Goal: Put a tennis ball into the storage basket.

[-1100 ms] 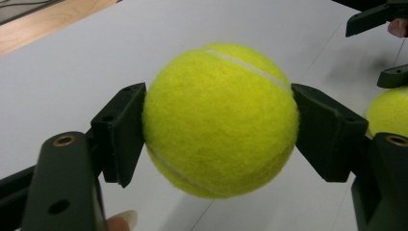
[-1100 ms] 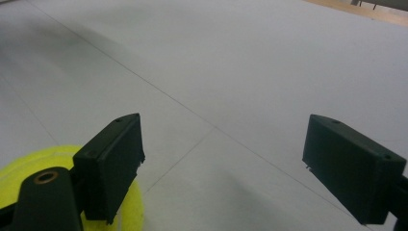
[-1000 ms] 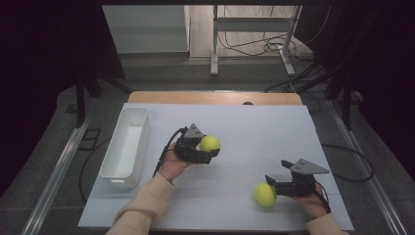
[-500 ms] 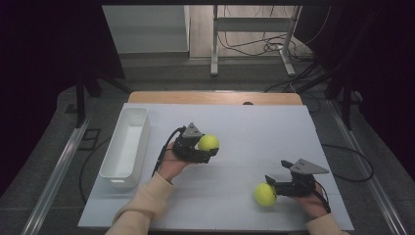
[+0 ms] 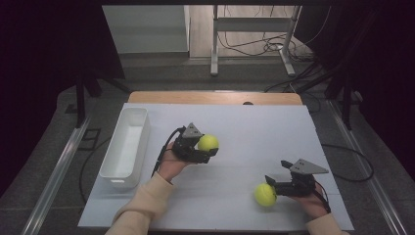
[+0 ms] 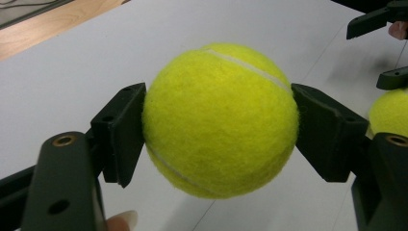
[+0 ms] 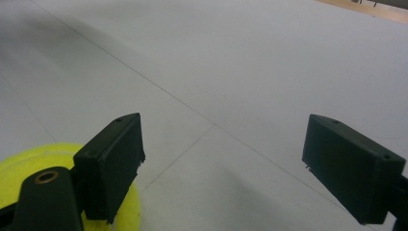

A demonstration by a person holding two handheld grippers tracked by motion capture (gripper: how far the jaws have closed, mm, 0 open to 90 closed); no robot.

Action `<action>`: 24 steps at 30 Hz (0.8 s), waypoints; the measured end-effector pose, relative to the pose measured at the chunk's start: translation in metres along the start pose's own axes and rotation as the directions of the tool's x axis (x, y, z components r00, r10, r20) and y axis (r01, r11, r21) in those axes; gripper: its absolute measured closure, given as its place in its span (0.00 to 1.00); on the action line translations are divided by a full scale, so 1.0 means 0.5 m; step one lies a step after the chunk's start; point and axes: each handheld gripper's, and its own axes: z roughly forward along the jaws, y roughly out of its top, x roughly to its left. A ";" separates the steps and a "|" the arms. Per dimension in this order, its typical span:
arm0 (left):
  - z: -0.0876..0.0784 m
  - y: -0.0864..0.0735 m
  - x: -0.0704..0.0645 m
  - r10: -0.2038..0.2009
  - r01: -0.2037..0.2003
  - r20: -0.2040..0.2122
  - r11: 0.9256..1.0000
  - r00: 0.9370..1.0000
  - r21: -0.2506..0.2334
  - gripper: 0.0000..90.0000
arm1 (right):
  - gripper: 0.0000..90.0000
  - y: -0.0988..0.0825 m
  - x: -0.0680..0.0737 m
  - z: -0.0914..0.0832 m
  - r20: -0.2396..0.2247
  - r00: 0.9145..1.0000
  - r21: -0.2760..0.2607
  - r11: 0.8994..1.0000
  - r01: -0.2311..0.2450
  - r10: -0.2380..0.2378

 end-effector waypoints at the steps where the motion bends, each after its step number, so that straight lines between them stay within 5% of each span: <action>1: -0.002 0.000 0.001 -0.003 0.003 0.000 1.000 1.000 -0.002 0.28 | 0.17 0.000 0.000 0.000 0.000 1.000 0.000 1.000 0.000 0.000; 24: -0.043 0.003 0.029 -0.039 0.038 -0.028 0.998 0.999 -0.052 0.28 | 0.17 0.000 0.000 0.000 0.001 1.000 -0.001 1.000 0.002 -0.002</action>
